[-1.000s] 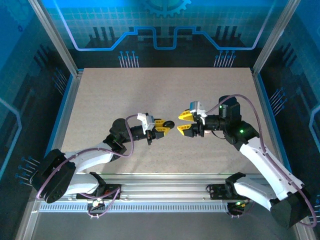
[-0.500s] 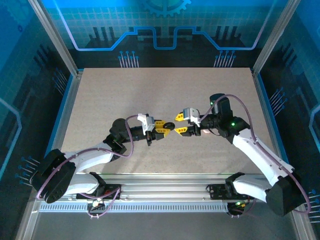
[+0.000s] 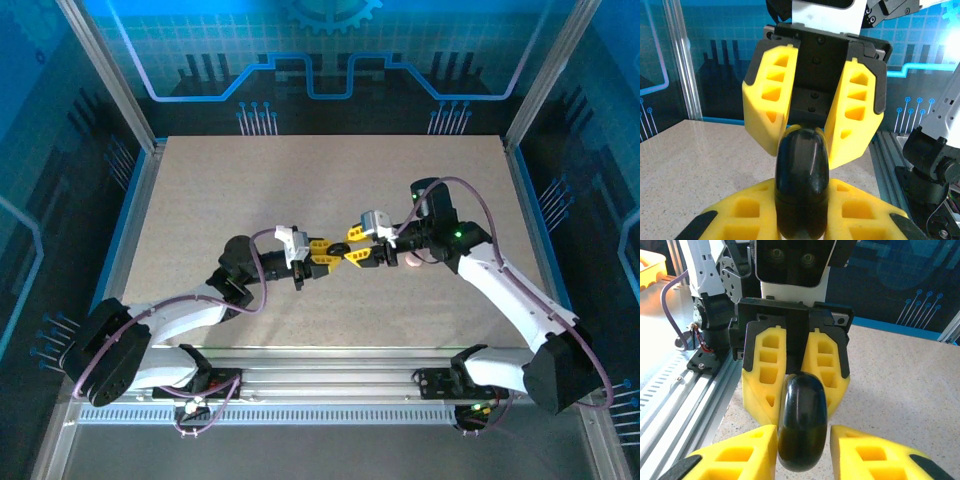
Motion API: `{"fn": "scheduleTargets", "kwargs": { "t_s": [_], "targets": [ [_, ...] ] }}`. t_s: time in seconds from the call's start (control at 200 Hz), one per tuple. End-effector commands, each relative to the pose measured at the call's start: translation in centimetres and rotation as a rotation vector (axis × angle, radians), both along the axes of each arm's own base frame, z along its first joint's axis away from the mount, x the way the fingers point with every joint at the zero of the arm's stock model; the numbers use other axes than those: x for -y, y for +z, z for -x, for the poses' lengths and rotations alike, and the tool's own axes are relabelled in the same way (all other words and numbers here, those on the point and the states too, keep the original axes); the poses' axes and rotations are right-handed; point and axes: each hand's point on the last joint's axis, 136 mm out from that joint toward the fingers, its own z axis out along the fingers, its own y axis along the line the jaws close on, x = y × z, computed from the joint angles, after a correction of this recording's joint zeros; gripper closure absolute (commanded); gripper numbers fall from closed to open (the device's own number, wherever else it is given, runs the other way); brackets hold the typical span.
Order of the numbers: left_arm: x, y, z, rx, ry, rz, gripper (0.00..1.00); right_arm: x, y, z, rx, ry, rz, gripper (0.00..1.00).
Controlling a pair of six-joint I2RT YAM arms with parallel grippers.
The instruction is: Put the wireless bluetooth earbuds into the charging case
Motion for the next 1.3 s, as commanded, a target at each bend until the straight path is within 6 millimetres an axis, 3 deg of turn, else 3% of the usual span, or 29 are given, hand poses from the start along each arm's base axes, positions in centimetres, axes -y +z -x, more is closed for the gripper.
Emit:
{"fn": "scheduleTargets", "kwargs": {
  "t_s": [0.0, 0.105, 0.2, 0.27, 0.375, 0.49, 0.64, 0.905, 1.056, 1.291],
  "targets": [
    [0.4, 1.9, 0.4, 0.040, -0.035, 0.031, 0.96, -0.3, 0.6, 0.4, -0.005, 0.038, -0.007, 0.69],
    [0.4, 1.9, 0.4, 0.041, -0.031, 0.029, 0.95, -0.3, 0.5, 0.4, -0.006, 0.033, 0.001, 0.80],
    [0.3, 1.6, 0.2, 0.037, -0.020, 0.021, 0.87, -0.1, 0.4, 0.2, 0.006, 0.014, 0.011, 0.85],
    [0.2, 1.3, 0.1, 0.036, -0.002, 0.012, 0.76, 0.2, 0.3, 0.0, 0.010, -0.010, 0.022, 0.87],
    [-0.4, 0.3, -0.5, 0.020, 0.058, -0.017, 0.51, 1.2, -0.3, -1.0, -0.019, -0.091, 0.062, 0.88],
    [-1.8, -1.4, -2.2, -0.023, 0.203, -0.054, 0.34, 2.7, -2.8, -3.1, -0.131, -0.237, 0.170, 0.88],
    [-4.9, -3.6, -5.1, -0.117, 0.460, -0.101, 0.23, 4.4, -6.9, -5.2, -0.376, -0.406, 0.323, 0.88],
    [-10.4, -7.0, -8.5, -0.291, 0.819, -0.219, 0.14, 7.0, -13.1, -7.6, -0.667, -0.647, 0.532, 0.86],
    [-11.2, -7.9, -9.0, -0.348, 0.856, -0.231, 0.14, 8.1, -15.9, -8.1, -0.783, -0.702, 0.628, 0.83],
    [-11.5, -8.5, -9.3, -0.382, 0.873, -0.256, 0.14, 9.2, -18.2, -8.9, -0.931, -0.738, 0.659, 0.82]
  ]
}}
